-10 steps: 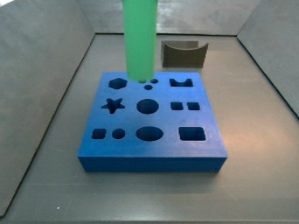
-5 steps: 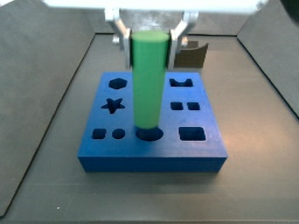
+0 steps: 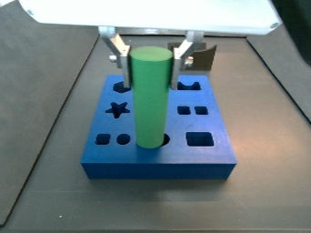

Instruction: Insert the oval object.

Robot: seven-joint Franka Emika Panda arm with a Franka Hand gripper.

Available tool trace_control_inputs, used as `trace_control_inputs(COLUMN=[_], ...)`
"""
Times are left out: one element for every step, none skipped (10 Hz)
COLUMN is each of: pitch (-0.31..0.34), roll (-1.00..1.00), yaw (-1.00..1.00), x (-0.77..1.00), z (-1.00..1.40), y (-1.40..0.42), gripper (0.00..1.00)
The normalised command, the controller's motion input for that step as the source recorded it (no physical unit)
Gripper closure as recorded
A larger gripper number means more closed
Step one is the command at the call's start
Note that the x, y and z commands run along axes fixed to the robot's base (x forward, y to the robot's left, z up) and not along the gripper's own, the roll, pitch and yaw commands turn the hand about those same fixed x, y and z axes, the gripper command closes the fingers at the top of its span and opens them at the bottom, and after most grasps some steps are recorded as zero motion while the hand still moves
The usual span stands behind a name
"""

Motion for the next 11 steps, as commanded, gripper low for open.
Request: trace_control_inputs(pitch=[0.111, 0.150, 0.154, 0.127, 0.116, 0.080, 0.057, 0.050, 0.054, 0.044, 0.043], roll=[-0.01, 0.00, 0.00, 0.00, 0.00, -0.01, -0.01, -0.03, -0.01, -0.04, -0.04], yaw=[-0.13, -0.12, -0.10, -0.05, -0.05, -0.08, -0.08, -0.06, -0.06, -0.10, -0.11], x=[0.21, 0.29, 0.23, 0.18, 0.13, 0.00, -0.03, -0.04, -0.04, -0.09, -0.11], z=[-0.28, -0.29, -0.29, -0.28, -0.29, -0.27, -0.25, -0.25, -0.23, -0.23, -0.23], y=[0.00, 0.01, 0.07, 0.03, 0.04, 0.08, 0.06, 0.05, 0.06, 0.03, 0.01], gripper=[1.00, 1.00, 1.00, 1.00, 1.00, 1.00, 1.00, 1.00, 1.00, 1.00, 1.00])
